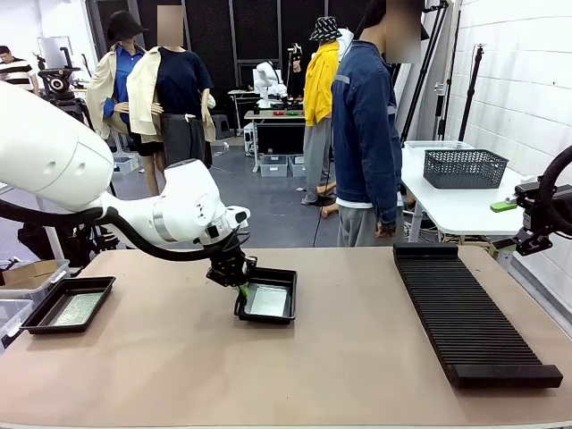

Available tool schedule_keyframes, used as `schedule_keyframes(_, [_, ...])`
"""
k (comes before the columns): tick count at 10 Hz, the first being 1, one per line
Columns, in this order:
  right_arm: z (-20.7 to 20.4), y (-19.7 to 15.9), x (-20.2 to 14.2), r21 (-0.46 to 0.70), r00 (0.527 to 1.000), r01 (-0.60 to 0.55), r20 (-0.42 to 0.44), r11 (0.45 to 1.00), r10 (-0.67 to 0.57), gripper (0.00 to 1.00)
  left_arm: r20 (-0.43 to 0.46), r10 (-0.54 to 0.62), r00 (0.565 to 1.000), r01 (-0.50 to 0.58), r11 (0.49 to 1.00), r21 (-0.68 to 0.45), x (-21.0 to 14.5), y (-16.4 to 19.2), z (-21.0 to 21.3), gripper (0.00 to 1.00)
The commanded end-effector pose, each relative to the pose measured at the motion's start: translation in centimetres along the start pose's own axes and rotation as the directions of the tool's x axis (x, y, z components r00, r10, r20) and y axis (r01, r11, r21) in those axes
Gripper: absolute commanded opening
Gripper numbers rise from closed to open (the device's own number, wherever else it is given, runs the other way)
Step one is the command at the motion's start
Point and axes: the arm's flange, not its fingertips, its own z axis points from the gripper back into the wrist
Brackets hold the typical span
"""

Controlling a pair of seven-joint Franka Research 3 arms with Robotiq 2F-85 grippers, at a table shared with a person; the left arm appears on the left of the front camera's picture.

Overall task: Inspect and transfer BCBs to ESD trays.
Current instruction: Pick up the ESD tray and place it on the left side of the table.

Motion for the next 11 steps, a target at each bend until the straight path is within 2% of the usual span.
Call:
schedule_keyframes(1, [-0.2, 0.1, -0.2, -0.003, 1.000, -0.001, 0.002, 1.000, 0.001, 1.00, -0.006, -0.004, 1.000, 0.004, 1.000, 0.017, -0.7, 2.3, 1.0, 0.00])
schedule_keyframes(5, [-0.2, 0.1, -0.2, -0.003, 1.000, -0.001, 0.002, 1.000, 0.001, 1.00, -0.042, 0.033, 0.999, -0.030, 0.997, 0.069, 0.1, 6.7, 2.2, 0.00])
schedule_keyframes(6, [-0.2, 0.1, -0.2, -0.003, 1.000, -0.001, 0.002, 1.000, 0.001, 1.00, -0.067, 0.030, 0.997, -0.027, 0.999, 0.044, 0.4, 7.8, 2.4, 0.00])
schedule_keyframes(11, [-0.2, 0.1, -0.2, -0.003, 1.000, -0.001, 0.002, 1.000, 0.001, 1.00, -0.065, 0.056, 0.996, -0.051, 0.995, 0.086, -0.2, 13.0, 4.0, 0.00])
